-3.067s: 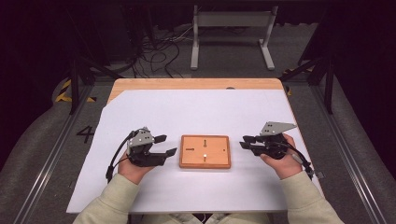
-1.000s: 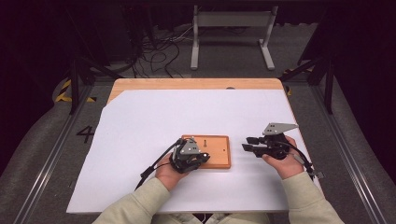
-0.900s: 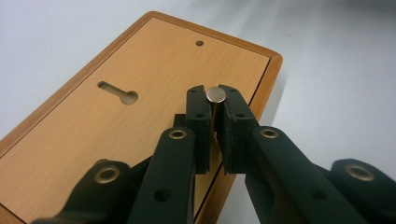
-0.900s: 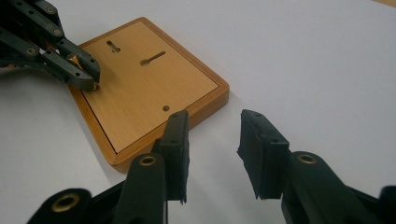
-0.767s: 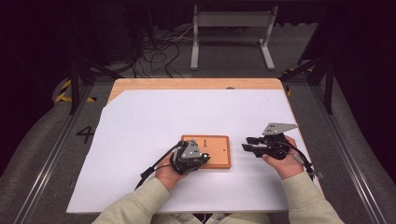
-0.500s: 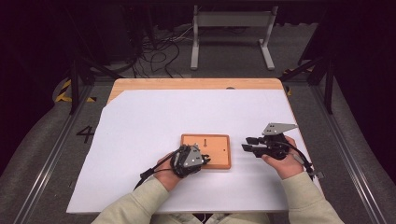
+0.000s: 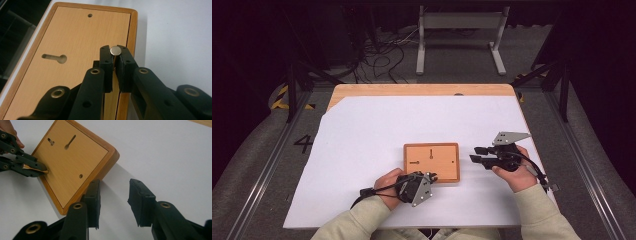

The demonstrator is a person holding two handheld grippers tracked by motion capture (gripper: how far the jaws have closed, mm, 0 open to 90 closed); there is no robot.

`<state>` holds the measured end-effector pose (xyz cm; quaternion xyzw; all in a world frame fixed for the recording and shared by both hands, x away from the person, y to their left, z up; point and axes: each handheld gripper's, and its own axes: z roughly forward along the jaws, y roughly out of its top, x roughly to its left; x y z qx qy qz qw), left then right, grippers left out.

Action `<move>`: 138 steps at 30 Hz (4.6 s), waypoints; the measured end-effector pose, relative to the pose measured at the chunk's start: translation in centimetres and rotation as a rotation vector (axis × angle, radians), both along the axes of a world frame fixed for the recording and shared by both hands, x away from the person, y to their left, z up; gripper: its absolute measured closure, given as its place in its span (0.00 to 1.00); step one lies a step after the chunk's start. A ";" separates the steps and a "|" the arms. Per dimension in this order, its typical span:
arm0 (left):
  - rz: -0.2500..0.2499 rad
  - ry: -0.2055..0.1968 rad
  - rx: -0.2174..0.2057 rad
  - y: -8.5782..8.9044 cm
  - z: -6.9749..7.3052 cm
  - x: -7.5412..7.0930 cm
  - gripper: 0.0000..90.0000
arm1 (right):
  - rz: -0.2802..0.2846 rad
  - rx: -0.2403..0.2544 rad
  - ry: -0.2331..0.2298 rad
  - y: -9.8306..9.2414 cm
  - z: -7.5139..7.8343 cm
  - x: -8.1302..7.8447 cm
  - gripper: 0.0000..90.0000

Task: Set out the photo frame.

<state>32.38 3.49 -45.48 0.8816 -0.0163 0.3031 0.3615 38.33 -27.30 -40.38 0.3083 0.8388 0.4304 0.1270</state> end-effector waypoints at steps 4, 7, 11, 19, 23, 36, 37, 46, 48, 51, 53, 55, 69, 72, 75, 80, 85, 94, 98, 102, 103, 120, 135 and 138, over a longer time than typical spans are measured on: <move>-0.001 -0.020 -0.001 -0.1 -0.2 -0.3 0.93 | 0.008 -0.005 -0.002 0.3 0.2 -0.1 0.67; 0.003 -0.033 0.000 -0.1 -0.3 -0.5 0.93 | 0.017 -0.001 0.012 0.6 0.4 -0.2 0.64; 0.001 -0.048 0.001 -0.2 -0.4 -0.7 0.93 | 0.032 0.001 0.044 1.1 0.6 0.0 0.58; 0.003 -0.083 0.027 -0.2 -0.5 -1.1 0.93 | 0.110 -0.002 0.146 3.8 0.8 1.4 0.43; 0.003 -0.092 0.039 -0.2 -0.5 -1.2 0.93 | 0.108 -0.019 0.189 4.7 0.4 2.2 0.33; 0.008 -0.086 0.031 -0.2 -0.5 -1.1 0.93 | 0.139 0.040 0.372 7.2 -1.8 4.8 0.23; 0.008 -0.086 0.031 -0.2 -0.5 -1.1 0.93 | 0.144 0.044 0.378 7.3 -1.9 4.9 0.23; 0.000 -0.088 0.012 -0.3 -0.5 -1.0 0.93 | 0.176 0.085 0.415 7.8 -2.9 5.6 0.34; 0.007 -0.081 0.011 -0.3 -0.5 -1.1 0.93 | 0.173 0.069 0.410 7.7 -2.9 5.7 0.39; 0.022 -0.032 -0.001 -0.2 -0.3 -0.9 0.92 | 0.171 0.064 0.418 7.5 -2.8 5.7 0.42; 0.018 0.024 -0.003 0.0 -0.3 -0.6 0.85 | 0.171 0.060 0.421 7.4 -2.8 5.7 0.42; 0.012 0.042 -0.008 0.2 -0.2 -0.5 0.83 | 0.175 0.058 0.417 7.4 -2.8 5.7 0.42; -0.018 0.290 -0.308 5.1 3.3 0.6 0.56 | 0.257 0.026 0.369 7.0 -1.4 4.6 0.56; 0.012 0.326 -0.378 6.7 3.7 1.0 0.53 | 0.280 0.002 0.342 7.0 -1.1 4.1 0.57; 0.032 0.329 -0.405 7.6 3.9 1.2 0.52 | 0.302 -0.022 0.305 7.0 -0.8 3.7 0.58; 0.058 0.336 -0.453 9.2 4.0 1.4 0.50 | 0.330 -0.053 0.260 7.1 -0.5 3.0 0.59; 0.079 0.369 -0.501 10.6 4.4 1.6 0.47 | 0.370 -0.090 0.189 7.1 -0.1 2.0 0.62; 0.130 0.402 -0.582 12.9 4.6 2.5 0.45 | 0.427 -0.173 0.087 7.4 0.4 0.4 0.65; 0.175 0.429 -0.616 13.9 4.4 3.1 0.44 | 0.449 -0.209 0.052 7.5 0.6 -0.4 0.67; 0.199 0.441 -0.628 14.2 4.2 3.5 0.43 | 0.471 -0.247 0.021 7.7 0.8 -1.3 0.70; 0.199 0.441 -0.628 14.2 4.2 3.5 0.43 | 0.471 -0.247 0.021 7.7 0.8 -1.3 0.70; 0.205 0.489 -0.600 13.9 3.7 3.8 0.41 | 0.560 -0.325 -0.085 8.0 0.6 -4.7 0.71; 0.202 0.482 -0.585 13.7 3.5 3.9 0.41 | 0.521 -0.296 -0.077 7.2 0.3 -5.9 0.55; 0.204 0.487 -0.579 13.6 3.5 3.9 0.41 | 0.477 -0.316 -0.042 6.1 -0.4 -5.8 0.56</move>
